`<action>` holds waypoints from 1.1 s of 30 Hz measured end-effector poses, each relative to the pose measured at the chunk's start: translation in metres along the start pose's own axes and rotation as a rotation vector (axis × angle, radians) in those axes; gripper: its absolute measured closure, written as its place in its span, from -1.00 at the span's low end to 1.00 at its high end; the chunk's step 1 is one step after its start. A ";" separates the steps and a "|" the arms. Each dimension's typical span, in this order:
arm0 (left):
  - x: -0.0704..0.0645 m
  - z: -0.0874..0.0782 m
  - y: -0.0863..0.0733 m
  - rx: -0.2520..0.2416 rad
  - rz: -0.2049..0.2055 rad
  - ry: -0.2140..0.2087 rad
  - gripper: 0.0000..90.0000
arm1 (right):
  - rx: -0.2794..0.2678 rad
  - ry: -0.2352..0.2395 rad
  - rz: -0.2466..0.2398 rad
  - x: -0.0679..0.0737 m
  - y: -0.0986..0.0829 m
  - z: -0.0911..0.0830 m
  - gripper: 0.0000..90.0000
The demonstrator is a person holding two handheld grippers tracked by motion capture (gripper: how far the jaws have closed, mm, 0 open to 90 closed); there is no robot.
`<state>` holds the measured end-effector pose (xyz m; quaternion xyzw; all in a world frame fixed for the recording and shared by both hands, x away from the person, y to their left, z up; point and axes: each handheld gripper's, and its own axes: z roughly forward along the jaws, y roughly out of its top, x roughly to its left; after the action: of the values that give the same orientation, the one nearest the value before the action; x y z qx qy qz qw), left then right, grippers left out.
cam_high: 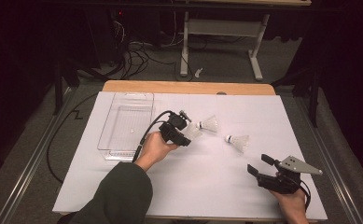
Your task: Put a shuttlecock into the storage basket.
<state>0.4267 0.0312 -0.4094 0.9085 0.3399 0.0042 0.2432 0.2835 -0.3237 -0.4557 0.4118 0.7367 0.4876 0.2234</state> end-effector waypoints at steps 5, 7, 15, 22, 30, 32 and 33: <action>0.001 -0.005 -0.002 -0.010 -0.006 -0.002 0.44 | -0.003 0.000 -0.001 0.000 0.000 0.000 -0.40; 0.002 -0.007 -0.002 -0.011 -0.009 -0.004 0.44 | -0.002 0.000 -0.001 0.000 0.000 0.000 -0.40; 0.004 -0.010 -0.005 -0.017 -0.020 -0.015 0.44 | -0.001 -0.001 0.001 0.000 0.000 0.000 -0.40; 0.005 -0.015 -0.006 -0.028 -0.021 -0.019 0.44 | -0.003 0.000 -0.003 0.000 0.000 -0.001 -0.40; 0.004 -0.020 -0.007 -0.038 -0.023 -0.013 0.44 | -0.005 0.000 -0.003 0.000 0.000 -0.001 -0.40; 0.004 -0.022 -0.008 -0.042 -0.024 -0.010 0.44 | -0.004 0.001 -0.002 0.000 0.000 -0.001 -0.40; 0.004 -0.023 -0.008 -0.041 -0.024 -0.011 0.44 | -0.003 0.001 -0.003 0.000 0.000 -0.001 -0.40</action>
<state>0.4212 0.0491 -0.3937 0.8993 0.3491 0.0034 0.2635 0.2828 -0.3238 -0.4554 0.4101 0.7366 0.4886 0.2247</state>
